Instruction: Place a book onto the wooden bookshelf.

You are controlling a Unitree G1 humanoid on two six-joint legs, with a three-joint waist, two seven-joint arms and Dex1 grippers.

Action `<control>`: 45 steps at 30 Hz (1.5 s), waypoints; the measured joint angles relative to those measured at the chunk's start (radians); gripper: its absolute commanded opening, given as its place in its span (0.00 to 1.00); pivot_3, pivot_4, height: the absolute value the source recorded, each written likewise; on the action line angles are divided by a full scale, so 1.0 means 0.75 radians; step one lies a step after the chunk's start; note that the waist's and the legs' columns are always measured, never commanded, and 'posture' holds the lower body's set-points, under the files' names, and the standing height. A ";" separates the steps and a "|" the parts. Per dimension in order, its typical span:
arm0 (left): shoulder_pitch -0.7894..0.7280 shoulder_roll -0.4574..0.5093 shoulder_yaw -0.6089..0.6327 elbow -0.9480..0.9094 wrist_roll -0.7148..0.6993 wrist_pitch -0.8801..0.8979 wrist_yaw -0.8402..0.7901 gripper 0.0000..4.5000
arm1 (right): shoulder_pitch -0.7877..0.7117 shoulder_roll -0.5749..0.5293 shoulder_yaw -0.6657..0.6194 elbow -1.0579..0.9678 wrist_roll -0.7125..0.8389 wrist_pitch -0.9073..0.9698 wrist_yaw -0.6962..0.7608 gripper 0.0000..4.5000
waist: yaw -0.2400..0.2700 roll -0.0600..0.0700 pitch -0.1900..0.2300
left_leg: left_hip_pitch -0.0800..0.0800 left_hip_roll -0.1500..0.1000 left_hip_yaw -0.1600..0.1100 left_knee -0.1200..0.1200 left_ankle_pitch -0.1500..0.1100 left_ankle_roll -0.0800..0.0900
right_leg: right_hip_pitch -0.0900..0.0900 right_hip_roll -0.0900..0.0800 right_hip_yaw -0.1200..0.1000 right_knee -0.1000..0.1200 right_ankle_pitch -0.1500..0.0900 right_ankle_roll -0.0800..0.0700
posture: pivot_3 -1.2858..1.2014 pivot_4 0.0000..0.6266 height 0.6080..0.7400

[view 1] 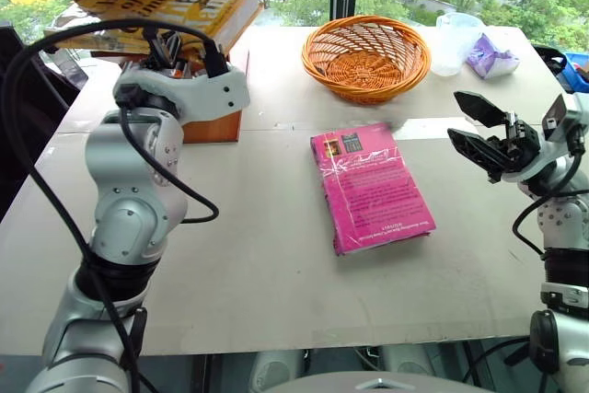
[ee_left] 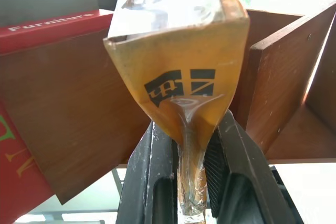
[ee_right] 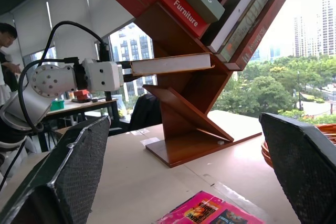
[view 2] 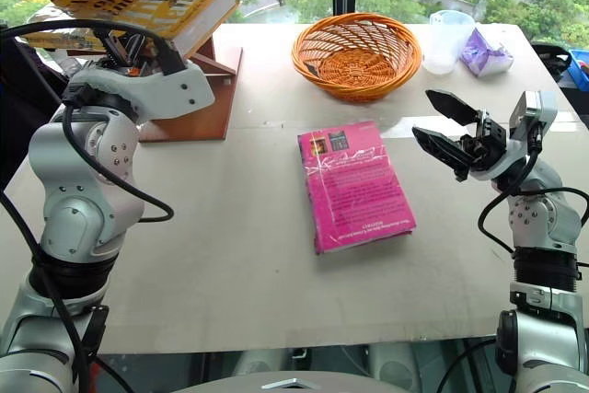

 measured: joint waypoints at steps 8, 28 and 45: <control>-0.059 -0.101 -0.003 0.060 0.167 0.000 -0.100 0.03 | 0.013 0.000 -0.006 -0.010 0.000 -0.004 -0.006 1.00 | -0.023 0.000 0.000 | 0.001 0.001 0.001 0.000 0.000 0.001 | 0.000 0.000 0.002 0.002 0.000 0.000 | 0.52 0.24 1.00; -0.161 -0.158 0.072 0.139 0.246 -0.039 0.053 0.98 | 0.065 0.009 -0.026 -0.062 0.000 -0.032 -0.030 1.00 | 0.008 0.000 0.000 | 0.001 0.000 0.003 0.006 0.000 0.001 | -0.003 -0.002 0.004 0.013 0.000 0.000 | 0.52 0.24 1.00; 0.103 -0.426 0.218 -0.294 0.039 -0.103 0.281 0.98 | 0.094 -0.022 -0.058 -0.089 0.041 0.003 0.002 1.00 | 0.015 0.001 -0.001 | 0.000 0.001 0.003 0.010 -0.001 0.001 | -0.003 -0.004 0.006 0.015 0.000 0.000 | 0.52 0.24 1.00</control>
